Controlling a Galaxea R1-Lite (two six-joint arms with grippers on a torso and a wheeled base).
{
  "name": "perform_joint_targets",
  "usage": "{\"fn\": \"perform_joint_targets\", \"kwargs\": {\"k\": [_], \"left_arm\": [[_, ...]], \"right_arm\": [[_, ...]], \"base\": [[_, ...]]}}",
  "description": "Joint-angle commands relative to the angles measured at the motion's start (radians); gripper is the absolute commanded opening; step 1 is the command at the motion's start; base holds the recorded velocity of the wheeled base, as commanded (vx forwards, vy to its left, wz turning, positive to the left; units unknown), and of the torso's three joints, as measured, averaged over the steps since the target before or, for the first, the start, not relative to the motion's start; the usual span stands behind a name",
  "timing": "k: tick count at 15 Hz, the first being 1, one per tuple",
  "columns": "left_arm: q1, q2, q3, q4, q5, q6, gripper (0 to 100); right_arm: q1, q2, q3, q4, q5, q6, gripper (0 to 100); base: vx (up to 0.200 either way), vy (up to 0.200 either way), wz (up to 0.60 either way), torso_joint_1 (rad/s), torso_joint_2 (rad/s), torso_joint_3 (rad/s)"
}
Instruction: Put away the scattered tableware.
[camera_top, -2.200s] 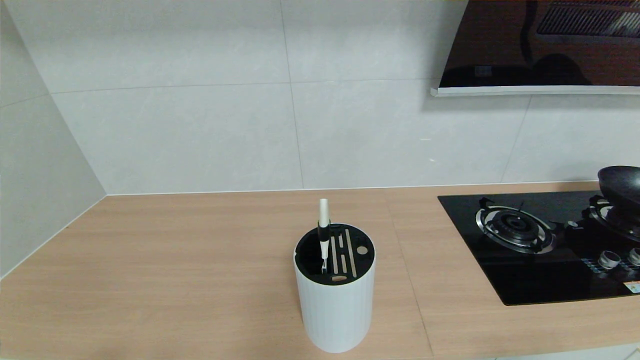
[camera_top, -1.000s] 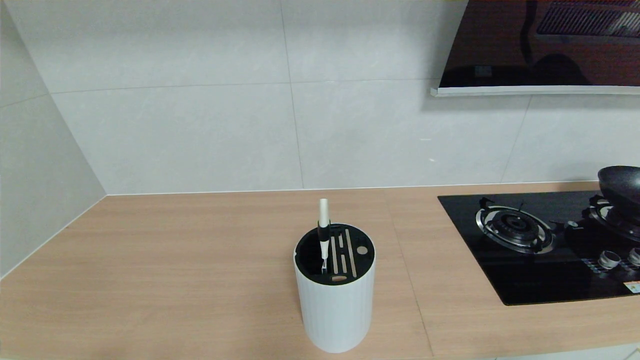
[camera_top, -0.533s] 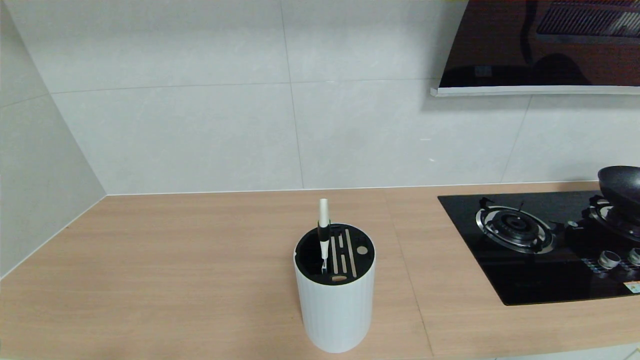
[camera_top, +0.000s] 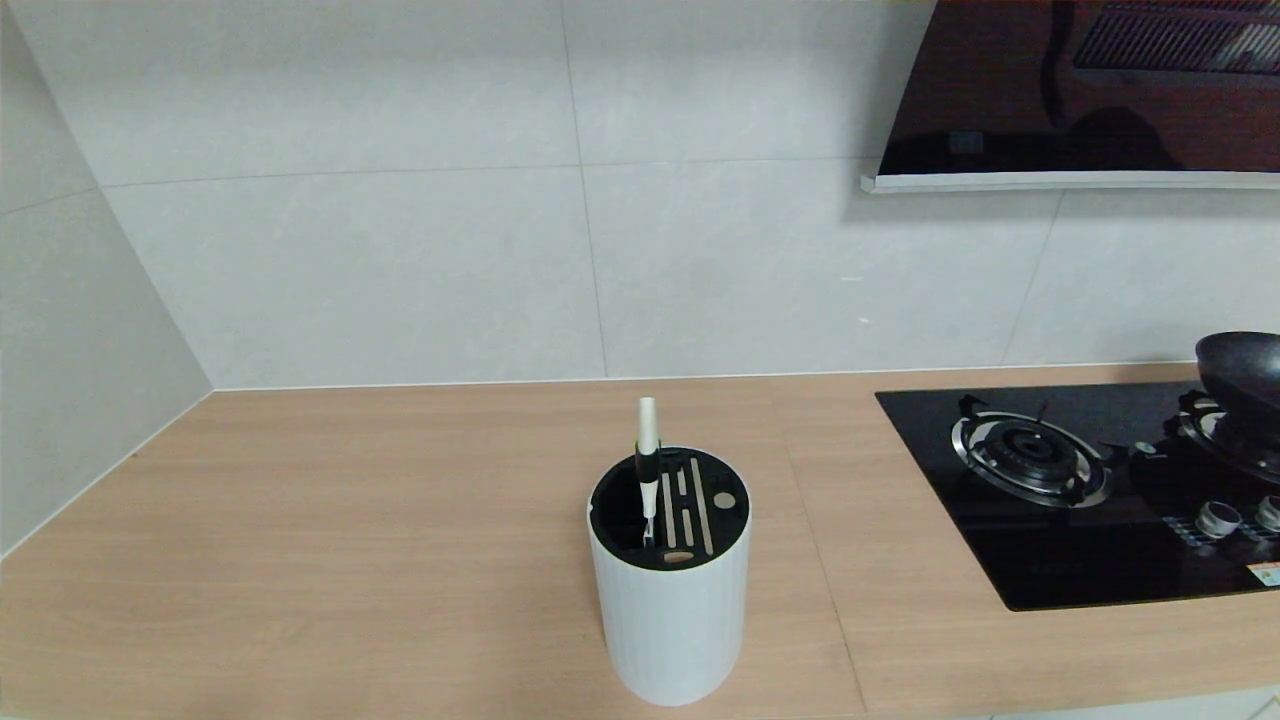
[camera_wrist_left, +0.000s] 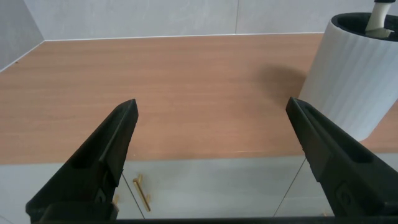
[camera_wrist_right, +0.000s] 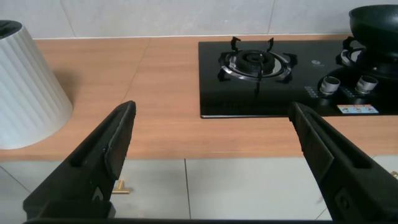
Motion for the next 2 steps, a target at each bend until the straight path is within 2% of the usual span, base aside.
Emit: {"fn": "perform_joint_targets", "kwargs": {"k": [1, 2], "left_arm": [[0.000, 0.001, 0.000, 0.000, 0.000, 0.000, 100], [0.000, 0.001, 0.000, 0.000, 0.000, 0.000, 100]], "right_arm": [[0.000, 0.001, 0.000, -0.002, -0.001, 0.000, 100], [0.000, 0.001, 0.000, -0.002, -0.001, 0.000, 100]], "base": [[0.000, 0.000, 0.00, 0.000, 0.00, 0.000], [0.000, 0.000, 0.00, 0.000, 0.00, 0.000]]}}
